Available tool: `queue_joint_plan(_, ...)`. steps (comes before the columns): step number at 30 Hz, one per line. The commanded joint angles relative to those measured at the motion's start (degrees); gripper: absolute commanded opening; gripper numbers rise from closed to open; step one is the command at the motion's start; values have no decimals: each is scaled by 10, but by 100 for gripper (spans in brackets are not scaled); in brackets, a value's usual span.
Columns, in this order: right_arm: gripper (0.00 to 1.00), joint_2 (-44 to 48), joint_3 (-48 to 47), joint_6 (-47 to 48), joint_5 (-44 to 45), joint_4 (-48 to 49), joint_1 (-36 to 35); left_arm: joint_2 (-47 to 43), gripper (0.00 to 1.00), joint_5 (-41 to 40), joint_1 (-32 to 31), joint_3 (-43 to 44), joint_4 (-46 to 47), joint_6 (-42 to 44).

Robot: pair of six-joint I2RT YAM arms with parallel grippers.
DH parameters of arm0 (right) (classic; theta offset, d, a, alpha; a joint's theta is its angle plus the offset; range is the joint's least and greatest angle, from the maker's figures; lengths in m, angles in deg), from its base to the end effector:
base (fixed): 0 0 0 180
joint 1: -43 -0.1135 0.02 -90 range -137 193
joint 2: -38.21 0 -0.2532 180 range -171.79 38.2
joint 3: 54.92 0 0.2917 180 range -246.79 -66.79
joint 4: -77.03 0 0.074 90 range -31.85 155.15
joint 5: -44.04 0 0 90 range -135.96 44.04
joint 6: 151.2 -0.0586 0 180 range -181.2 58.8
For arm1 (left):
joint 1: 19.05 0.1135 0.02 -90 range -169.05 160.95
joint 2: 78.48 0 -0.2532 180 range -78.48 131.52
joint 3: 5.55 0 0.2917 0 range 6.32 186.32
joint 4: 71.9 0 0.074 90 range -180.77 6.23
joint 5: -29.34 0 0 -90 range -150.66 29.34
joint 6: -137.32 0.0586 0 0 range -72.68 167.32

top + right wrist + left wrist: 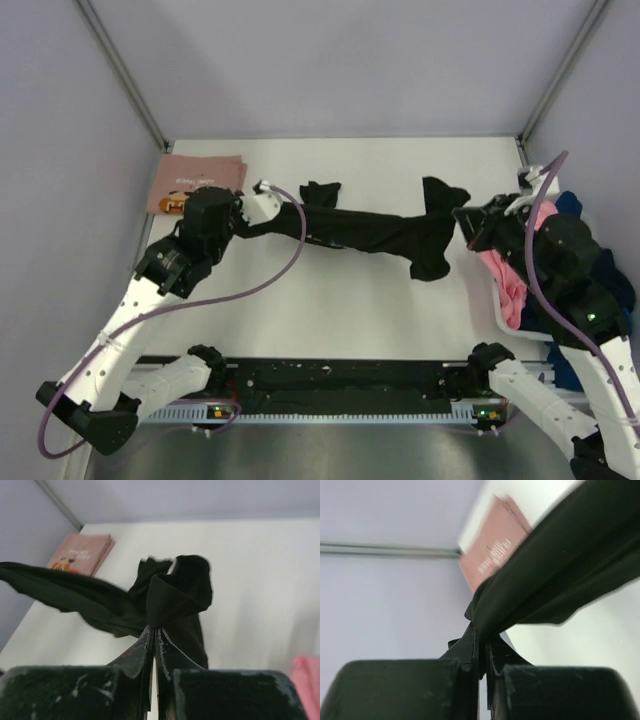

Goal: Fold and stack the t-shirts
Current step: Flatten out the tshirt

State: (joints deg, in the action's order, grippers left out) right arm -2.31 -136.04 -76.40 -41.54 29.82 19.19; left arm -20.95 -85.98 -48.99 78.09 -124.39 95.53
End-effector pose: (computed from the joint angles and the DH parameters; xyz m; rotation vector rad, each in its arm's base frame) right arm 0.1670 0.0688 0.4526 -0.0695 1.7041 0.4450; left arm 0.2376 -0.1079 0.3991 1.0571 1.7494 0.6483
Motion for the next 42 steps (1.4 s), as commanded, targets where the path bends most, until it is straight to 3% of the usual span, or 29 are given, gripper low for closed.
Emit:
queue_joint_plan(1, 0, 31, 154, -169, -157, -35, -11, -43, 0, 30, 2, -152, -37, -1)
queue_joint_plan(3, 0, 58, 250, -241, -174, -39, -66, -66, 0, 75, 2, -223, -66, -11)
queue_joint_plan(6, 0, 127, 323, -341, -82, -87, -202, -108, 4, 148, 1, -309, -118, -15)
queue_joint_plan(10, 3, 160, 430, -496, -103, -110, -343, -162, 49, 289, 1, -355, -220, 15)
queue_joint_plan(12, 13, 136, 455, -554, -112, -111, -422, -175, 60, 301, 1, -362, -254, 21)
queue_joint_plan(14, 38, 99, 440, -577, -112, -134, -489, -178, 63, 281, 1, -361, -276, 18)
queue_joint_plan(17, 56, 48, 346, -535, -66, -223, -492, -182, 64, 259, 1, -354, -300, 10)
queue_joint_plan(22, 68, -9, 231, -476, 114, -282, -488, -196, 63, 207, 1, -349, -307, 9)
queue_joint_plan(28, 65, -180, 178, -347, 197, -182, -450, -199, 62, 186, 1, -370, -286, -7)
queue_joint_plan(32, 65, -307, 139, -267, 199, -114, -405, -203, 62, 189, 1, -373, -277, -20)
queue_joint_plan(39, 66, -460, 122, -219, 183, -42, -375, -206, 63, 195, 1, -404, -228, -23)
queue_joint_plan(41, 56, -491, 117, -208, 176, -31, -364, -198, 64, 193, 1, -414, -199, -23)
queue_joint_plan(42, 47, -509, 118, -205, 175, -30, -358, -193, 64, 193, 1, -418, -185, -24)
